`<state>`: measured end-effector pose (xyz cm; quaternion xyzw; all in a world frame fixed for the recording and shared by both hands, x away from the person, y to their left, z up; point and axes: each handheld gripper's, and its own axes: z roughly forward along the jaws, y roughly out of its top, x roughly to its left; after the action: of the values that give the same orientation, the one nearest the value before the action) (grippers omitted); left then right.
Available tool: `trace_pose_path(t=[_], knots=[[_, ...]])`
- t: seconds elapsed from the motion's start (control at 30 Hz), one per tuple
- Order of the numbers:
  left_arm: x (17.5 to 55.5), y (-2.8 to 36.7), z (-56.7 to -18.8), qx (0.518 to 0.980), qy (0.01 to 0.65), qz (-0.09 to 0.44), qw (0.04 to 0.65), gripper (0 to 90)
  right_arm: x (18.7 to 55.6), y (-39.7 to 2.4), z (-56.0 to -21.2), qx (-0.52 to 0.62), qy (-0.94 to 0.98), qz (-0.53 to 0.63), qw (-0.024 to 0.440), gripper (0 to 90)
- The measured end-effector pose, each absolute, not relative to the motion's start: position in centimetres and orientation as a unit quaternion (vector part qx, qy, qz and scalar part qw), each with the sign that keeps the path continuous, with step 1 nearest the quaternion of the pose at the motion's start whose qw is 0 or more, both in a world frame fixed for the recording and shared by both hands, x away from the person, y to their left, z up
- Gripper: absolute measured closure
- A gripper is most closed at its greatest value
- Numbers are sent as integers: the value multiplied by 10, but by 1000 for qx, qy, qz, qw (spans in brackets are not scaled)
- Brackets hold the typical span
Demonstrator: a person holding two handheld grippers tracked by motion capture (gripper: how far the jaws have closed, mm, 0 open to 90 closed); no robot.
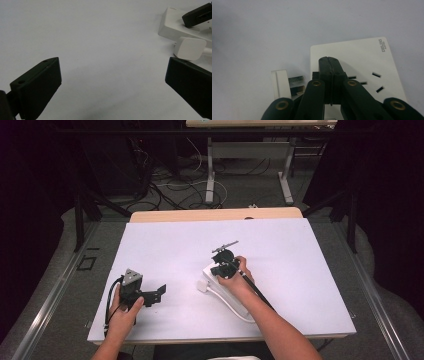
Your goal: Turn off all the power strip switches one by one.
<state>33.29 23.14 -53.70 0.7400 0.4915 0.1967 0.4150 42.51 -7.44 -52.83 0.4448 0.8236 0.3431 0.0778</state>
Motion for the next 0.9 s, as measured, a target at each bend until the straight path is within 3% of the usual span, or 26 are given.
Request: trace_pose_path(t=[0.9], knots=[[332,234,-537,739,494,198,413,5,414,-89,-518,447,817,354,81,900]])
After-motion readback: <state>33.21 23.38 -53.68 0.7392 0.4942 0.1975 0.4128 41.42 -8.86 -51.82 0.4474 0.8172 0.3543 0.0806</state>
